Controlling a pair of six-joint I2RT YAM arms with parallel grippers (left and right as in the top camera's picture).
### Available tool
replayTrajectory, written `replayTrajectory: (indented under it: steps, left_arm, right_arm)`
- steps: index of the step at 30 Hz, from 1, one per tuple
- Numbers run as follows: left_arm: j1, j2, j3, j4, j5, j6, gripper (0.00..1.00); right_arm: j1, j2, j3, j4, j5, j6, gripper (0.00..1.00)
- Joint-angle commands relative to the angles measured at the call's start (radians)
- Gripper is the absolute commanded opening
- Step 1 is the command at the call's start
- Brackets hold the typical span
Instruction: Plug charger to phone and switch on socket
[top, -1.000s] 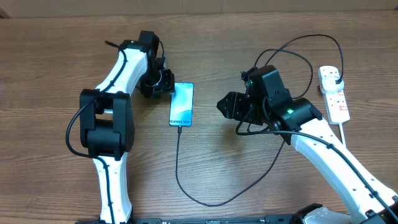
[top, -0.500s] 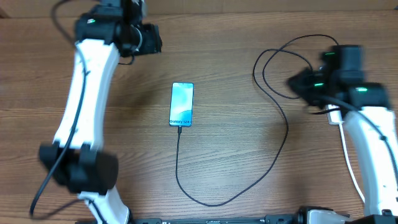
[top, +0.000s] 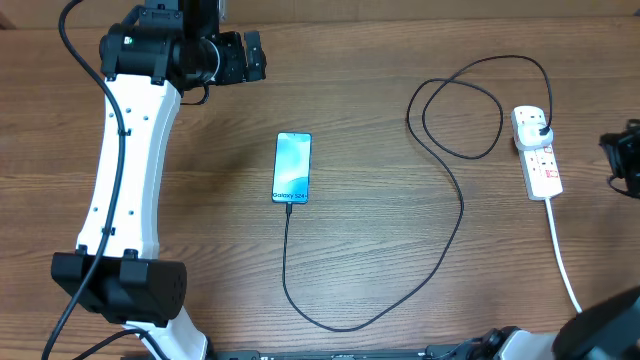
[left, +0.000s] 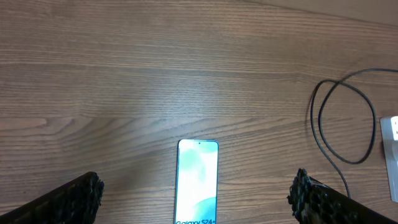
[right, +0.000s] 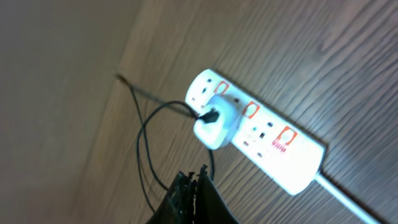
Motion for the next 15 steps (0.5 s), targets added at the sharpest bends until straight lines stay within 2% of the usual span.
replayTrajectory:
  steps: [1, 15]
  left_arm:
    - [-0.002, 0.006, -0.005, 0.0, -0.01, -0.003, 1.0]
    - [-0.002, 0.006, -0.005, 0.0, -0.01, -0.003, 1.0]
  right_arm:
    - [-0.032, 0.075, 0.019, 0.018, -0.127, -0.052, 0.04]
    - [-0.047, 0.351, 0.019, 0.148, -0.239, -0.037, 0.04]
